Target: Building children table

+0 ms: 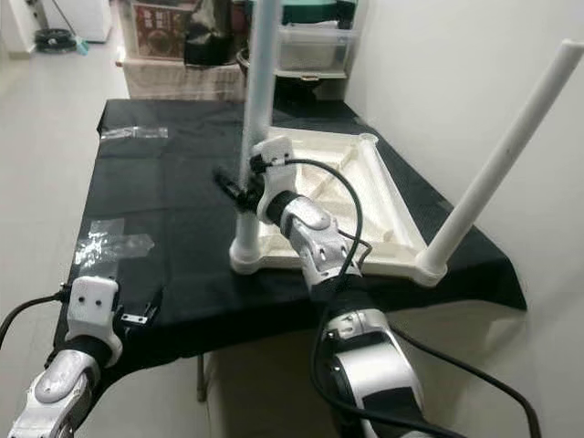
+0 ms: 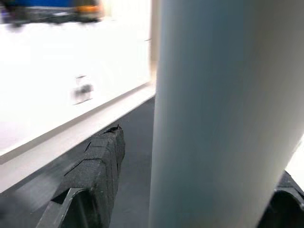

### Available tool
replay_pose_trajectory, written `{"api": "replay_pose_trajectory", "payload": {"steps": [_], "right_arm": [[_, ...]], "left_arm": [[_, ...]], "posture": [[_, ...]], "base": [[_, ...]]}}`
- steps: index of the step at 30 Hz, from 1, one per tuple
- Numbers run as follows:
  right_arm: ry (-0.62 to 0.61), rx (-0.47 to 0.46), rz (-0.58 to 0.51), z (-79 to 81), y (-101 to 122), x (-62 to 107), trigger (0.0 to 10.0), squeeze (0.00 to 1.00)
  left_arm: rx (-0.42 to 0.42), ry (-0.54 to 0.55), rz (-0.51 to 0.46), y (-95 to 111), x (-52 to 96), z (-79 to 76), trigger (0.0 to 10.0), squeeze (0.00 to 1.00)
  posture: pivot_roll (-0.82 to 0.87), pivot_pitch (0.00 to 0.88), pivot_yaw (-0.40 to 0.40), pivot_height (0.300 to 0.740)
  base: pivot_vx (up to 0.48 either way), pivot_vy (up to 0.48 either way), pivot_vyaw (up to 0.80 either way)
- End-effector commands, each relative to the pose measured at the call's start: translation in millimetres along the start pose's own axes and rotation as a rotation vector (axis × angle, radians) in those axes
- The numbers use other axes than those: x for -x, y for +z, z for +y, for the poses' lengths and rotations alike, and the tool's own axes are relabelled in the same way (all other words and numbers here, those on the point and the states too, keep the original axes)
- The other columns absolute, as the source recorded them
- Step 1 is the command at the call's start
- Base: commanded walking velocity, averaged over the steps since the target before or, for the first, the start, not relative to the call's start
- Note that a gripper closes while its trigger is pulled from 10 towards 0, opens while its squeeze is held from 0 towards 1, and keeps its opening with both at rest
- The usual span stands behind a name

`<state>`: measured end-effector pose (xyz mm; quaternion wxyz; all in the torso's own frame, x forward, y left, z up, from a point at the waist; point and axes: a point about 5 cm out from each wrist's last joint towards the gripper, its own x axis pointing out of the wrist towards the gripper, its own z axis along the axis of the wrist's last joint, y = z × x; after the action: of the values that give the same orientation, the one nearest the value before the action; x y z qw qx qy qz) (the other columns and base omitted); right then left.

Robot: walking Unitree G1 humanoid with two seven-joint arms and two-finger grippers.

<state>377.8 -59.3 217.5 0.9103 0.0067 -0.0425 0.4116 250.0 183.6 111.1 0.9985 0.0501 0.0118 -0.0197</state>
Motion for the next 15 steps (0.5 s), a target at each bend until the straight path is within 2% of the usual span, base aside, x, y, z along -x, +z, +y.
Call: {"api": "replay_pose_trajectory", "payload": {"steps": [1,3,4,5,6,7,8,9,10,12,13,15], "right_arm": [[0.119,-0.042,0.063,14.2,-19,-0.2,8.2,0.00],[0.146,-0.050,0.073,17.6,-22,1.0,8.2,0.00],[0.120,-0.060,0.126,19.9,-32,-0.4,0.0,0.00],[0.031,-0.069,0.179,18.0,-42,-2.7,0.0,0.00],[0.031,-0.069,0.179,18.0,-42,-2.7,0.0,0.00],[-0.037,-0.071,0.215,16.1,-49,-4.1,0.0,0.00],[-0.216,-0.089,0.264,5.0,-57,-3.7,0.0,0.00],[-0.216,-0.089,0.264,5.0,-57,-3.7,0.0,0.00],[-0.452,-0.104,0.327,-11.3,-68,4.9,0.0,0.00],[-0.452,-0.104,0.327,-11.3,-68,4.9,0.0,0.00],[-0.970,-0.164,0.406,-44.4,-89,45.3,0.0,0.00],[-0.970,-0.164,0.406,-44.4,-89,45.3,0.0,0.00]], "left_arm": [[-0.014,-0.005,0.008,-1,-1.0,-1.0,10.0,0.00],[-0.017,-0.005,0.008,-1,-1.1,-0.6,10.0,0.00],[-0.021,0.001,0.007,0,-0.9,2.2,10.0,0.00],[-0.024,0.007,0.008,0,-0.6,4.5,10.0,0.00],[-0.024,0.007,0.008,0,-0.6,4.5,10.0,0.00],[-0.025,0.011,0.009,0,-0.4,6.0,10.0,0.00],[-0.026,0.011,0.009,-1,-0.2,5.8,10.0,0.00],[-0.026,0.011,0.009,-1,-0.2,5.8,10.0,0.00],[-0.025,0.009,0.010,-1,-0.1,3.9,10.0,0.00],[-0.025,0.009,0.010,-1,-0.1,3.9,10.0,0.00],[-0.022,0.002,0.010,-1,0.5,-0.5,10.0,0.00],[-0.022,0.002,0.010,-1,0.5,-0.5,10.0,0.00]], "posture": [[0.09,0.000,-0.133,0.740],[0.09,0.000,-0.133,0.740],[0.09,0.000,-0.137,0.740],[0.09,0.000,-0.136,0.740],[0.09,0.000,-0.136,0.740],[0.09,0.000,-0.136,0.740],[0.09,0.000,-0.133,0.740],[0.09,0.000,-0.133,0.740],[0.09,0.000,-0.132,0.740],[0.09,0.000,-0.132,0.740],[0.09,0.000,-0.129,0.740],[0.09,0.000,-0.129,0.740]], "base": [[0.000,0.000,0.00],[0.000,0.000,0.00],[0.000,0.000,0.00],[0.000,0.000,0.00],[0.000,0.000,0.00],[0.000,0.000,0.00],[0.000,0.000,0.00],[0.000,0.000,0.00],[0.000,0.000,0.00],[0.000,0.000,0.00],[0.000,0.000,0.00],[0.000,0.000,0.00]]}}
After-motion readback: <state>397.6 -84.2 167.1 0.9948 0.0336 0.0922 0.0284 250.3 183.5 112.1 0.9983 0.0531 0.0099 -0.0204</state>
